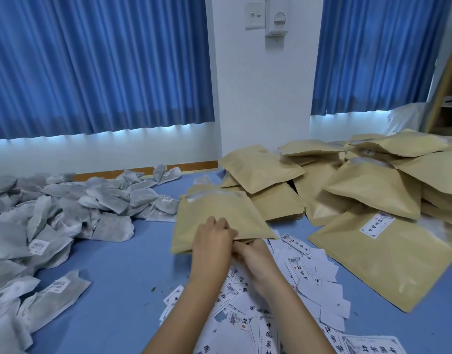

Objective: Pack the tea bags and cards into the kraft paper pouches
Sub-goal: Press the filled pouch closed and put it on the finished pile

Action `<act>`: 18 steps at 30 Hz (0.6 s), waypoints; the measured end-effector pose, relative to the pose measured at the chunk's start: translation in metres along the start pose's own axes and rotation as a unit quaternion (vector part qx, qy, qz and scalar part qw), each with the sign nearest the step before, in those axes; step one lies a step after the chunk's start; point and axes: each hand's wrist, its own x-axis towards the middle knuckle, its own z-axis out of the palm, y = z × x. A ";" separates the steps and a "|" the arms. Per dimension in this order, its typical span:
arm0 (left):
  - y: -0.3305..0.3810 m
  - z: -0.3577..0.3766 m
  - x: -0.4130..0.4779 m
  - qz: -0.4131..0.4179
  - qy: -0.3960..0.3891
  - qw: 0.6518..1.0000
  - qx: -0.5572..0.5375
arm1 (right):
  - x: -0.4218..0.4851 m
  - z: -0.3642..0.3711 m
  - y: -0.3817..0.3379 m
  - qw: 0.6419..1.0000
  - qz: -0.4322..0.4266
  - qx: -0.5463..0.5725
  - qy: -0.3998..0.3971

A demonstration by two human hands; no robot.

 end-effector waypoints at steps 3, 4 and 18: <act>0.005 0.007 -0.017 -0.011 -0.033 0.999 0.004 | -0.003 -0.004 -0.005 0.997 0.042 0.059 -0.031; 0.008 0.008 -0.022 0.003 -0.002 1.000 -0.002 | -0.003 -0.004 -0.006 0.993 0.070 0.090 -0.008; 0.000 0.021 -0.030 -0.447 0.029 0.504 -0.738 | 0.012 -0.018 -0.001 0.991 0.074 0.099 0.058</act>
